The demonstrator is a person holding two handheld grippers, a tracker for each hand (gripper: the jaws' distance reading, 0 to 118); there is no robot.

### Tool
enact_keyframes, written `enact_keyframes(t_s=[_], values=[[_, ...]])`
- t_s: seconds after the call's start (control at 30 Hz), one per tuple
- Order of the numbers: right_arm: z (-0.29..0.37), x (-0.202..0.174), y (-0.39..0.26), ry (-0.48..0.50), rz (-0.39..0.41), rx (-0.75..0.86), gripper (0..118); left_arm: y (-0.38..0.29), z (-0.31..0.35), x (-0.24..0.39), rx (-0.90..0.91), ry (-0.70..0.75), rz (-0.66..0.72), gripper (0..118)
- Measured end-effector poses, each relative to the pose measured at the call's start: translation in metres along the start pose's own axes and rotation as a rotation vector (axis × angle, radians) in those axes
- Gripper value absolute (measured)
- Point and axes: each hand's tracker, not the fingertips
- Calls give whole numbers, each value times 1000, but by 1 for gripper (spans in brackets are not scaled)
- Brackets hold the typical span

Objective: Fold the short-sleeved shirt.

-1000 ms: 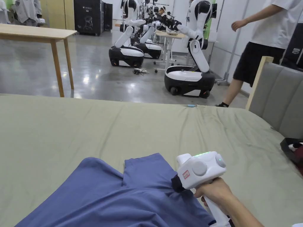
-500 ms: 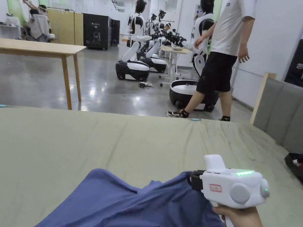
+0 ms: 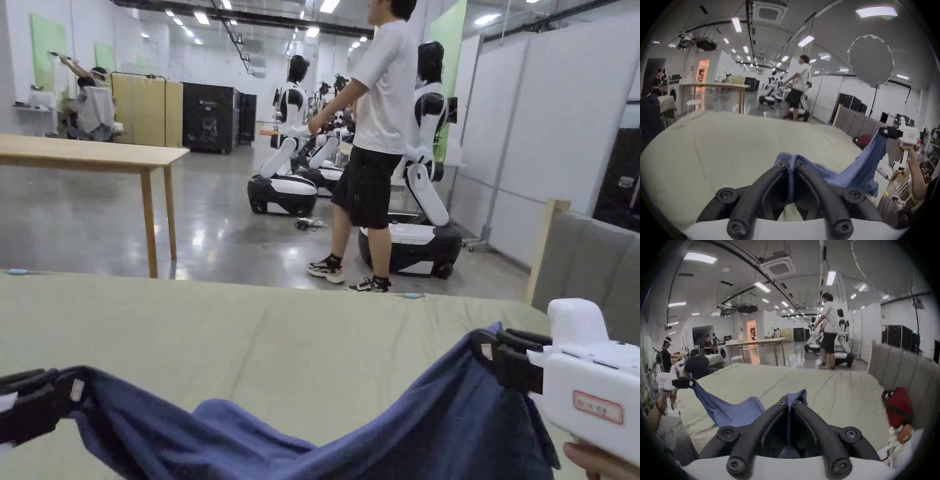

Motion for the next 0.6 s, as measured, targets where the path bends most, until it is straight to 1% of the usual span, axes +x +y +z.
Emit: enact_keyframes(t_s=[0.03,0.1,0.13,0.17,0.2,0.23,0.3,0.33,0.4,0.43,0.47,0.6], values=[[3,2,19,-4,19,38,1,22,-4,5,31,-15,1,2],[4,6,57,-12,31,73,1,64,-17,15,42,2,25,2],[4,7,79,-24,53,102,1,87,-24,20,64,18,40,2],[3,7,103,-52,77,139,1,112,-32,24,63,17,37,2],[1,9,121,-59,95,148,1,130,-38,28,85,23,28,2],[-2,12,145,-88,90,183,1,154,-47,34,112,28,-2,2],[-8,17,179,-99,67,197,1,193,-57,41,150,43,-42,2],[-14,21,198,-114,43,201,1,213,-63,44,159,58,-41,2],[-26,25,230,-156,31,200,1,247,-76,43,169,51,-26,2],[-33,31,244,-174,39,199,1,264,-81,43,191,67,-23,2],[-39,33,257,-208,30,213,1,279,-87,43,198,97,-34,2],[-64,49,299,-244,10,240,1,327,-99,38,255,156,-60,2]])
